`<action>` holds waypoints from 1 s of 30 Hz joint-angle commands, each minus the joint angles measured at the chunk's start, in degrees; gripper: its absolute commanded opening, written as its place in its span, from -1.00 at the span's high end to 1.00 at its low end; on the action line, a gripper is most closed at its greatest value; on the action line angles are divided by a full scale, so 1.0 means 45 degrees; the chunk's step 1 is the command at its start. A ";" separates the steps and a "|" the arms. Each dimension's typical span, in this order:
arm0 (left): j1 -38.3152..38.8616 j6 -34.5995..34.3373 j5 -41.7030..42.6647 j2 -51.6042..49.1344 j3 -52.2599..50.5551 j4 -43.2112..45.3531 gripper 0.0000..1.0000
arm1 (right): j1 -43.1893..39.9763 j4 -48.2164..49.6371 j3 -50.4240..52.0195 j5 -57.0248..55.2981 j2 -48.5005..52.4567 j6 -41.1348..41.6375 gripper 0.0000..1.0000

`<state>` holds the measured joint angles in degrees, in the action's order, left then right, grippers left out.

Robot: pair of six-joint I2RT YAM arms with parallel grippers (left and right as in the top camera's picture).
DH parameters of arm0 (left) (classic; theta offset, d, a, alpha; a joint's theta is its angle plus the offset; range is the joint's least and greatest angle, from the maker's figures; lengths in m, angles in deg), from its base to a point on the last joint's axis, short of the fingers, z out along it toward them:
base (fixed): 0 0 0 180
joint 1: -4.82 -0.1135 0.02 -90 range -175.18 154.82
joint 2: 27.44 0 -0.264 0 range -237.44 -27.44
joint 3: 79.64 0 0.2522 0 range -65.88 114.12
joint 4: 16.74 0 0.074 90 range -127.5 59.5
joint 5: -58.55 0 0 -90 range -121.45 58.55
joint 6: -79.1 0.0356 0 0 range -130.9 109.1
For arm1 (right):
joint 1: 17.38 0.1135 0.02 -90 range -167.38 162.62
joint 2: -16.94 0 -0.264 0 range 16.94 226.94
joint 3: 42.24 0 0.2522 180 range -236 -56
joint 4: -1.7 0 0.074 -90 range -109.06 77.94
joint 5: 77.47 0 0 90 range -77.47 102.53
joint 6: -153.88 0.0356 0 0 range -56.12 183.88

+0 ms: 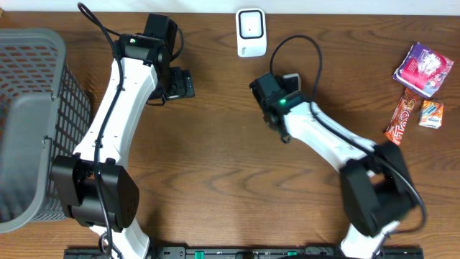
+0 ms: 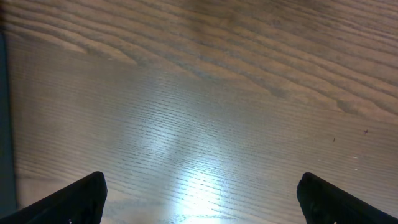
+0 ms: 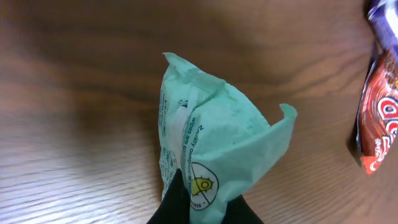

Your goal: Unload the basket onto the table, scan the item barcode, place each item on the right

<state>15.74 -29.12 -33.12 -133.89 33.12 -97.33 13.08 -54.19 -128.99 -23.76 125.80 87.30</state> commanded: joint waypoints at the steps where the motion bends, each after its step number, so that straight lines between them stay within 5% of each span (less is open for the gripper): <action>1: -0.0063 -0.0019 -0.0112 -0.0087 -0.0049 -0.0044 -0.95 | 0.0568 0.0029 0.0136 -0.0801 0.1001 -0.0029 0.72; 3: -0.0063 -0.0019 -0.0117 -0.0087 -0.0049 -0.0044 -0.96 | 0.0840 0.0053 0.0136 -0.0350 0.1078 -0.0029 0.20; 6: -0.0063 -0.0019 -0.0112 -0.0087 -0.0049 -0.0044 -0.96 | 0.1409 0.0170 -0.0248 0.1321 0.1035 -0.0019 -0.08; 12: -0.0063 -0.0019 -0.0112 -0.0087 -0.0049 -0.0044 -0.96 | 0.1341 -0.0782 -0.2871 0.5027 0.1030 0.0078 -0.14; 19: -0.0063 -0.0019 -0.0117 -0.0087 -0.0049 -0.0044 -0.96 | -0.0126 -0.4580 -0.6353 0.6305 0.1030 -0.0291 -0.47; 27: -0.0063 -0.0019 -0.0112 -0.0087 -0.0049 -0.0044 -0.96 | -0.2118 -0.6523 -0.6538 0.7626 0.1035 -0.1365 -0.91; 30: -0.0063 -0.0019 -0.0112 -0.0087 -0.0049 -0.0044 -0.96 | -0.2414 -0.6883 -0.6538 0.7728 0.1035 -0.1360 -0.91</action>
<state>15.74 -29.12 -33.12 -133.89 33.10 -97.35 2.96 -84.16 -158.22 8.65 131.04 82.47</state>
